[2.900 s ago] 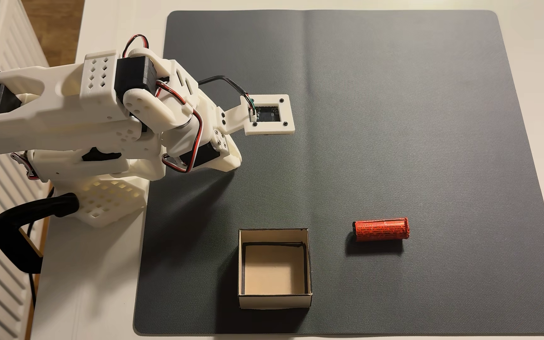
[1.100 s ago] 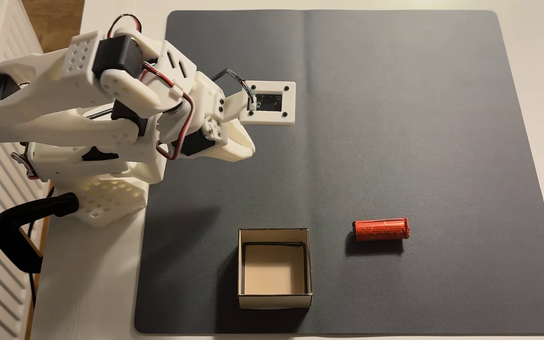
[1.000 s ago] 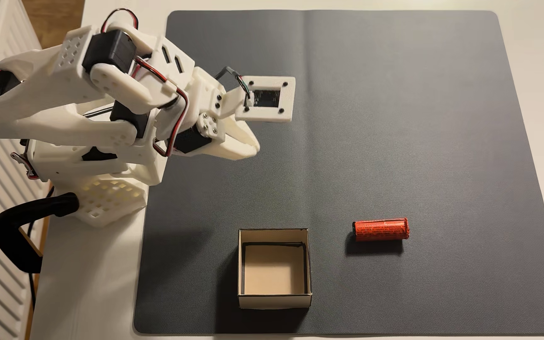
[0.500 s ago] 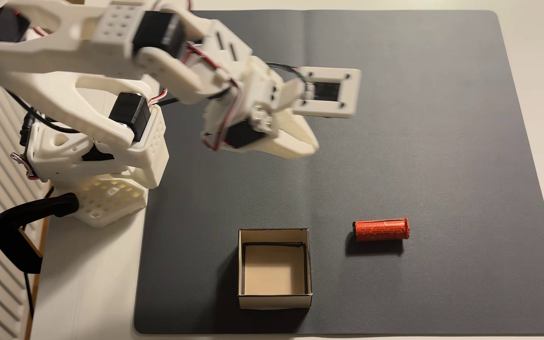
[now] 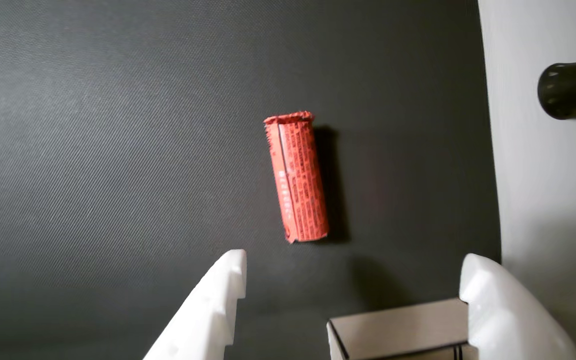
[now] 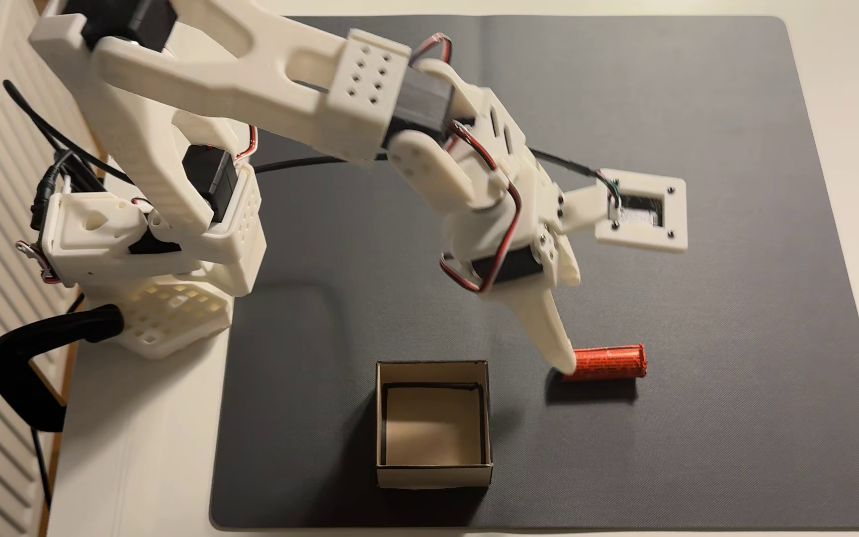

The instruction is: Pick the red object and place it in the box

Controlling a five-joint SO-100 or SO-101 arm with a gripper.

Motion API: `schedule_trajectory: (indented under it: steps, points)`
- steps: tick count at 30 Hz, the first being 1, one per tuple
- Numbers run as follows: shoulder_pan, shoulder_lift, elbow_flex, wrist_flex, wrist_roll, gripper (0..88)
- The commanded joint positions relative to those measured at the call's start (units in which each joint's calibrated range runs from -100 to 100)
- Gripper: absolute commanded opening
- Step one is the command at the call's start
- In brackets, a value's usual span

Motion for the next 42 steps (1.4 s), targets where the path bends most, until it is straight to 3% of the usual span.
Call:
schedule_trajectory:
  steps: [1, 29, 42]
  points:
    - [0.07, 3.38, -3.08, -4.16, 0.26, 32.9]
    - [-1.86, 21.24, -3.44, -19.54, -0.21, 32.2]
    - [-0.52, 21.33, -3.44, -19.54, 0.21, 4.8]
